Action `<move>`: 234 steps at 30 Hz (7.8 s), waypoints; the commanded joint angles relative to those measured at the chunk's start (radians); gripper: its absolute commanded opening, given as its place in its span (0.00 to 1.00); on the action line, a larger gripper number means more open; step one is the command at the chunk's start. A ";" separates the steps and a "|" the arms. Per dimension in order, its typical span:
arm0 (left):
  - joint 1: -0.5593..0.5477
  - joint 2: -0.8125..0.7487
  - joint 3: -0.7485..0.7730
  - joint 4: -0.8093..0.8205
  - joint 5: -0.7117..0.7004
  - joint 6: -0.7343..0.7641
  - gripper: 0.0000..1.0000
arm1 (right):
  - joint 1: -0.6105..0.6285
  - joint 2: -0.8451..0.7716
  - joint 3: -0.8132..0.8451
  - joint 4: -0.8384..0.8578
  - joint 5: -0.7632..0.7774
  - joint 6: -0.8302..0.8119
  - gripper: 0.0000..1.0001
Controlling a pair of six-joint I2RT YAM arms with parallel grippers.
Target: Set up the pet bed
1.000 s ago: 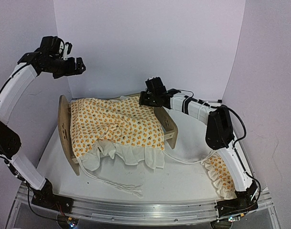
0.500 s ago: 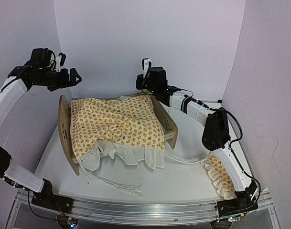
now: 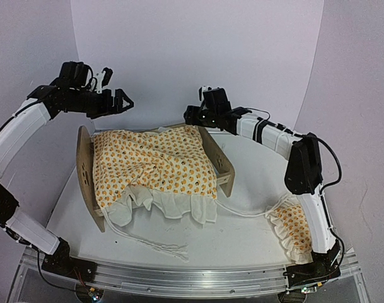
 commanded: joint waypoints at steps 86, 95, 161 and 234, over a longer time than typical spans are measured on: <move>-0.508 0.131 -0.275 -0.374 -0.637 -0.074 0.70 | -0.050 -0.833 -0.934 -0.118 -0.247 -0.301 0.98; -0.498 0.160 -0.316 -0.491 -0.831 -0.127 0.19 | -0.050 -0.837 -0.996 -0.102 -0.254 -0.322 0.98; -0.672 -0.012 -0.360 0.516 -0.183 -0.137 0.91 | -0.140 -0.650 -1.315 -0.081 -0.327 -0.376 0.51; 0.224 0.194 -0.075 -0.125 -0.475 -0.086 0.42 | 0.135 -0.349 -0.575 -0.108 0.427 0.365 0.00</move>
